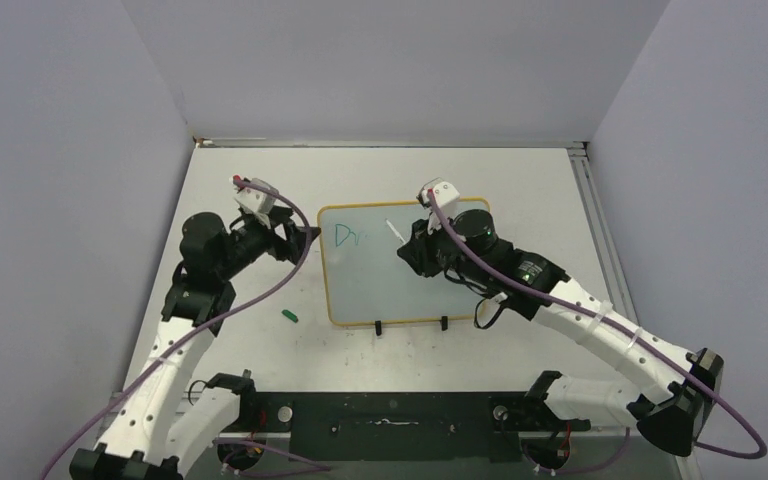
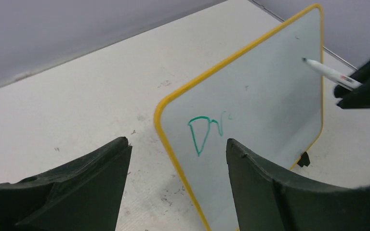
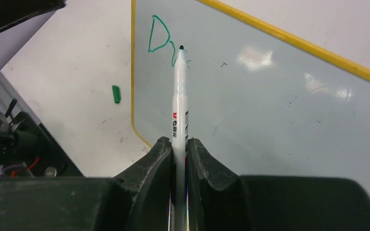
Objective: Write a sentence on the whiteboard
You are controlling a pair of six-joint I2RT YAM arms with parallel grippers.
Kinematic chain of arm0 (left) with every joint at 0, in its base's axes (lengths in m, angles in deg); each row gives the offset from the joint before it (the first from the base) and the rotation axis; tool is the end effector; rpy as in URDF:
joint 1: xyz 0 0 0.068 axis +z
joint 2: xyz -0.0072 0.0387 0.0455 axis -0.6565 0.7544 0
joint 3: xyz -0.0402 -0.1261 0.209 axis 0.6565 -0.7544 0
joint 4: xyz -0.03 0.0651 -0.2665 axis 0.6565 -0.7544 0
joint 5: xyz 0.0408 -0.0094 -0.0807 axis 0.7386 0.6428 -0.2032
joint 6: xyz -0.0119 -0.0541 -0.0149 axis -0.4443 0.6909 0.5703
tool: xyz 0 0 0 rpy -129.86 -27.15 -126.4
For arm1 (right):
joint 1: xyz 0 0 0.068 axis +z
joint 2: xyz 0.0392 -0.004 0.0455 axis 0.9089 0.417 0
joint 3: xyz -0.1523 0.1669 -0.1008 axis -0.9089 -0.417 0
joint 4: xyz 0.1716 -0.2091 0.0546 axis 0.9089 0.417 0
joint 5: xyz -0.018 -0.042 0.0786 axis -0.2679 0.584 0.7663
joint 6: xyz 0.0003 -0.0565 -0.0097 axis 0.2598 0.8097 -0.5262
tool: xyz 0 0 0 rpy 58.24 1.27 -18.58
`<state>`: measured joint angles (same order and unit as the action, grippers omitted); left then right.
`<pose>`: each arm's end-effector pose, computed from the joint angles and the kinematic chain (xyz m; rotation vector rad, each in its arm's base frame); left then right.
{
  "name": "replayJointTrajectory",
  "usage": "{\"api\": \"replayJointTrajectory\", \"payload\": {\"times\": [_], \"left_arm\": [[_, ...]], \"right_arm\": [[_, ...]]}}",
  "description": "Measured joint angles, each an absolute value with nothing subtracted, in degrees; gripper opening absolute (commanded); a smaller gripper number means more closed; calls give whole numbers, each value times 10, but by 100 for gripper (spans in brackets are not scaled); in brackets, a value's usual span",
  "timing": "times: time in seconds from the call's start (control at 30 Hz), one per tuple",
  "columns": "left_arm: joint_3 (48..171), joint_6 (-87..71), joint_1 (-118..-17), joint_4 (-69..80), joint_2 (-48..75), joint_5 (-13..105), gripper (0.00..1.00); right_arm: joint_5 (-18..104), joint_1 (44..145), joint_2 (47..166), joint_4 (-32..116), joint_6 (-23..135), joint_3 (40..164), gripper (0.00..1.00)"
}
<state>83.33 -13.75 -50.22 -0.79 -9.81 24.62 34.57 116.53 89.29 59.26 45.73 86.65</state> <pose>0.2393 -0.0590 0.3170 0.4383 1.6996 -0.6389 0.1799 0.2231 0.3272 -0.5915 1.9471 0.7648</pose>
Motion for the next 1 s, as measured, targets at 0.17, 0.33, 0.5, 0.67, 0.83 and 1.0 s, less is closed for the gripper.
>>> {"api": "replayJointTrajectory", "payload": {"times": [0.17, 0.33, 0.5, 0.67, 0.83, 1.0], "left_arm": [[827, -215, -646, -37, -195, 320, 71], [811, -288, -804, -80, -240, 388, 72], [806, -350, -934, -117, -214, 454, 73], [815, -391, -1014, -150, -142, 495, 74], [816, -423, -1064, -160, -117, 538, 74], [822, -439, -1077, -157, -98, 553, 56]], "right_arm": [[563, 1058, 920, 701, 475, 922, 5], [734, 1040, 950, 784, 496, 938, 5], [853, 1041, 979, 839, 503, 938, 5], [903, 1044, 981, 873, 516, 938, 5], [910, 1064, 989, 898, 532, 938, 5], [910, 1082, 1007, 913, 543, 938, 5]]}}
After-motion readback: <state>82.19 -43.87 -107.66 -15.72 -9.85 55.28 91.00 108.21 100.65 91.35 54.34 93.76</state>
